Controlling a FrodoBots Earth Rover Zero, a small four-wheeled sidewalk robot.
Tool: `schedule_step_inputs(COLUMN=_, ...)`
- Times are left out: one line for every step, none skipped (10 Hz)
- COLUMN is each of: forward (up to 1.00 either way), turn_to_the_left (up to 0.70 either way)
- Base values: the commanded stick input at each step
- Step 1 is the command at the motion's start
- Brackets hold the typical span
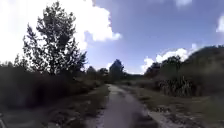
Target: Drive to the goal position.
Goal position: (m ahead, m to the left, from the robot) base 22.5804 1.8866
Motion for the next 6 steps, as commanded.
schedule_step_inputs(forward=0.70, turn_to_the_left=0.00)
schedule_step_inputs(forward=0.70, turn_to_the_left=0.00)
schedule_step_inputs(forward=0.70, turn_to_the_left=0.00)
schedule_step_inputs(forward=0.70, turn_to_the_left=0.00)
schedule_step_inputs(forward=0.70, turn_to_the_left=0.00)
schedule_step_inputs(forward=0.70, turn_to_the_left=0.00)
